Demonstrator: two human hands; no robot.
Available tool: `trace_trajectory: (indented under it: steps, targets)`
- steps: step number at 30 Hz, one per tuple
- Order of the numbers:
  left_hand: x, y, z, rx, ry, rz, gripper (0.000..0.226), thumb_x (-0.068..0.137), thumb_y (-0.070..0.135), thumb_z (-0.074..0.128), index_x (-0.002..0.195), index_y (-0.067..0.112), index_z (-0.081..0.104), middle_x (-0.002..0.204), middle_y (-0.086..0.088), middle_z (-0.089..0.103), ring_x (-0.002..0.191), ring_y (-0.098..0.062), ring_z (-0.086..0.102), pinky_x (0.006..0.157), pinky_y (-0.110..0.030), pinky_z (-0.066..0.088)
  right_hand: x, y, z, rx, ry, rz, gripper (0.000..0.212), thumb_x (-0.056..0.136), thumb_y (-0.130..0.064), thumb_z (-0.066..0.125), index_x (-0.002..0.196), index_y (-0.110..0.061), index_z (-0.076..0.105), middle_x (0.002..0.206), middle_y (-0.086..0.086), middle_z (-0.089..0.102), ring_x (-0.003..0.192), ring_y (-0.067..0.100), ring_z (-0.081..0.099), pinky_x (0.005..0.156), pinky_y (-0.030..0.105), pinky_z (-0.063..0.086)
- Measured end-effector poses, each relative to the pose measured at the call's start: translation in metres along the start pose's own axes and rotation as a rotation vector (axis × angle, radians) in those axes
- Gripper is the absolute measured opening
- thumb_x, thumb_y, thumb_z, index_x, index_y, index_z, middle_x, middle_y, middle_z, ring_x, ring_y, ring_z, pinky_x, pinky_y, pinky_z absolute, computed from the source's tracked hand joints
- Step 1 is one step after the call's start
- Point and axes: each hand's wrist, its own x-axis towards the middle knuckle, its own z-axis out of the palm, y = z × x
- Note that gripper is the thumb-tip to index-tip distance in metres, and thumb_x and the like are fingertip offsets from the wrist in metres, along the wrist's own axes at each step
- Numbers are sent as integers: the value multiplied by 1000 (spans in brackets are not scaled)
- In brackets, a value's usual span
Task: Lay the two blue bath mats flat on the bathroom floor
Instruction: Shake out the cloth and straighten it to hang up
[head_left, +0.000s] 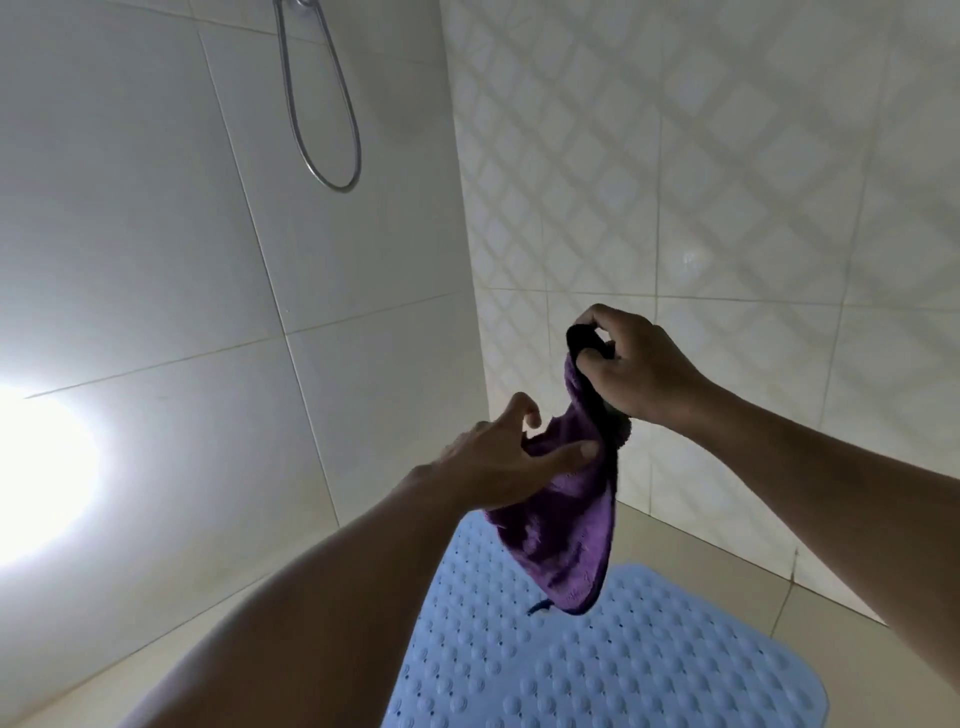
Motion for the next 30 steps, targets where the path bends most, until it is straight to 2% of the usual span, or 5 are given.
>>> trace_trajectory:
  steps: [6,12,17,22,30]
  targets:
    - [21,54,-57,4,93,109,37,94,64,30,112,32,33,70,6,62,65,-22,59,74,-46,52,63,-58,-52,-87,-5,113,15,90,-33,56,86,-19,60,64,3,62,58,21,59,55,31,42]
    - [53,159,-233,-221,-66,10,33,78,44,46,109,32,46,84,-4,71,76,-22,68,70,-40,56,177,-188,-174,-152,-145,224,31,92,-29,49,71,-7,55,65,14,61,48,31,58,47,34,48]
    - [76,253,-398,-304,-55,10,45,74,64,69,110,36,65,97,11,74,83,-9,69,78,-28,57,280,-324,-288,-181,-370,326,35,97,-28,42,91,1,60,79,20,68,55,35,67,49,34,58]
    - [87,308,-557,-158,-16,-10,30,86,38,66,112,24,62,102,0,70,89,-17,67,69,-26,50,369,-442,-400,-219,-552,342,31,98,-25,47,102,-1,67,88,16,77,76,29,77,70,41,64]
    - [95,348,-718,-138,25,30,12,91,29,69,84,29,59,85,1,65,79,-18,65,66,-28,51,430,-544,-500,-361,-505,338,27,99,-29,60,107,-5,70,92,10,71,77,21,70,68,36,60]
